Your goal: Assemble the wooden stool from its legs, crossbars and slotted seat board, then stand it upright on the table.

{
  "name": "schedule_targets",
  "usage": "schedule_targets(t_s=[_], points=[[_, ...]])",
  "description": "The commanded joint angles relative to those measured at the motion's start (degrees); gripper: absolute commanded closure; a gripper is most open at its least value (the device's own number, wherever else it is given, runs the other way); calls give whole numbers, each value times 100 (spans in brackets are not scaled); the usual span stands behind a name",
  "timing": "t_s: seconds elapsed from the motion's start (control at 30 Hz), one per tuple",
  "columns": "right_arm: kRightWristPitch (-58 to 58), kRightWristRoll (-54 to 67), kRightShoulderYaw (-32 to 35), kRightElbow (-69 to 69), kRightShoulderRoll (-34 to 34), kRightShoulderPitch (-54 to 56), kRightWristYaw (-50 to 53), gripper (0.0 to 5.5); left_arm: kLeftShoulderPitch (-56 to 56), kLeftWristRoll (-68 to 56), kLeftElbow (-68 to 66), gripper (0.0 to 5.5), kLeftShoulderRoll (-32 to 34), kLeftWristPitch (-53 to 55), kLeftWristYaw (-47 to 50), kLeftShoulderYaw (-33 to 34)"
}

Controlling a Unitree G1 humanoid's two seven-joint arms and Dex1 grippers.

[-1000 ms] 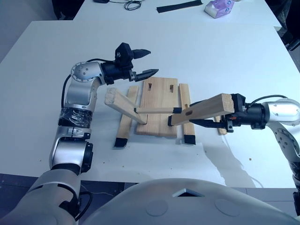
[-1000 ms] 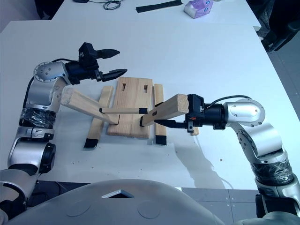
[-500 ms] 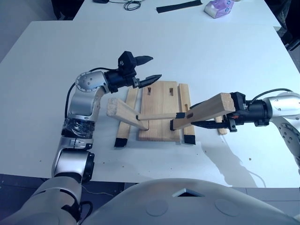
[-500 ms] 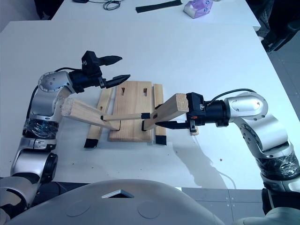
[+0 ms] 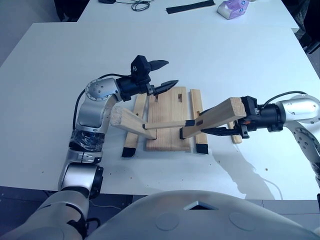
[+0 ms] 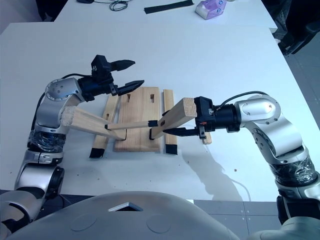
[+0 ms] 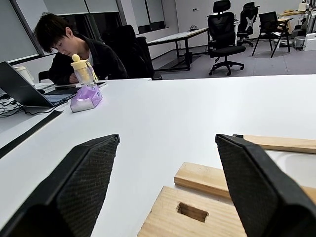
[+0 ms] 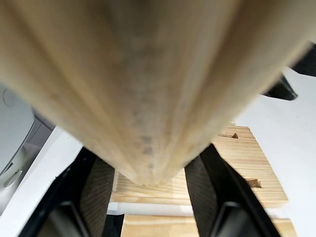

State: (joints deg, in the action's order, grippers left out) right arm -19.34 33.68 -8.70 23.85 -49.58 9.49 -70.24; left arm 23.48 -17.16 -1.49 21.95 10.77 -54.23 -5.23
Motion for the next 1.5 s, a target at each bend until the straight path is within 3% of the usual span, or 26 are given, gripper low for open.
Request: schedule_targets(t_s=[0.03,0.43,0.67,1.07,1.5], points=[[-188,-362,-373,-183,-11,32,-110,348,-22,-32,168,190,-44,146,122,-63],[-148,-602,-771,-659,210,614,-129,348,-21,-21,281,190,-169,212,241,-170],[-166,-516,-582,-446,-29,398,-210,348,460,52,-350,190,92,-44,312,261],[-255,-234,166,60,-604,-354,-202,348,-360,35,-109,190,1454,-419,-571,595],[-401,-195,293,330,-601,-624,27,348,-1340,-495,734,190,2724,-249,-2083,729]])
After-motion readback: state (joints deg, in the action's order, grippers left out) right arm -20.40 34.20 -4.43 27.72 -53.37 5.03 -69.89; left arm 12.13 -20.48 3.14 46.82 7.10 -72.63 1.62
